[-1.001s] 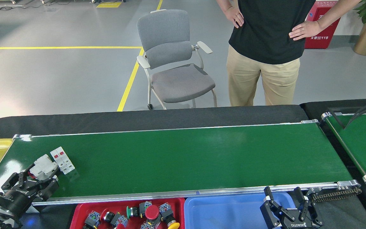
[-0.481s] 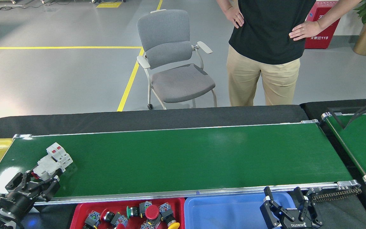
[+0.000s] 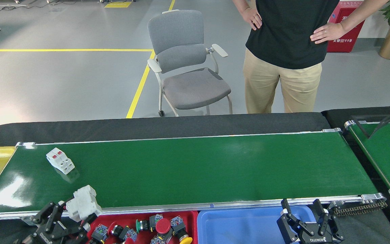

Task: Pick switch part from conveyor to tray
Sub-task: 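Lower the white switch module into the red tray and open left gripper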

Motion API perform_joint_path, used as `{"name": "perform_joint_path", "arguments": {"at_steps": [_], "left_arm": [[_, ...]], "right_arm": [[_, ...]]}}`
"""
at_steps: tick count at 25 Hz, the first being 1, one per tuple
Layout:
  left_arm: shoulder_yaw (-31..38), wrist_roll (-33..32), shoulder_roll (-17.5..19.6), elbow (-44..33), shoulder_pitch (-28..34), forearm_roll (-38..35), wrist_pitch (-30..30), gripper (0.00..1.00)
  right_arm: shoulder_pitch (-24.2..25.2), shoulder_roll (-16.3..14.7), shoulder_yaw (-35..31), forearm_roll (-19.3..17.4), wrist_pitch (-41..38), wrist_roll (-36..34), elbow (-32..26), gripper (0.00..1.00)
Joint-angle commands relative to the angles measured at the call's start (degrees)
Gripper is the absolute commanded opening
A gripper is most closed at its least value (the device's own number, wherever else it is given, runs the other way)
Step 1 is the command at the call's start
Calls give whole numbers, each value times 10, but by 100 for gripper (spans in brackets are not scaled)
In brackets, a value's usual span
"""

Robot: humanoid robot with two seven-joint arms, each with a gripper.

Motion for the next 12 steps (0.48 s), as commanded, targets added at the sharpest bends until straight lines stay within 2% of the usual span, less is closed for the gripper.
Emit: {"name": "perform_joint_path", "arguments": {"at_steps": [1,3,5,9,12], "left_arm": [[-1,-64,-51,-52,3,-4,-2,15],[-10,-126,-108,-79,2,-19,-2,15],[-47,-156,-145,-81,-12,-30,-2,15],[-114,-164,-181,-81,-27,-78,-2,16],[-159,-164,-232,-81,-27,-131,-2,18]], "right_arm": [[-1,13,0,18,39,-5,-9,99],[-7,21,0,47,79,-5,-10,99],[-7,21,1,49,83,-6,-12,99],[-4,18,1,49,83,-15,-12,99],[-4,18,1,49,83,-16,-12,100]]}}
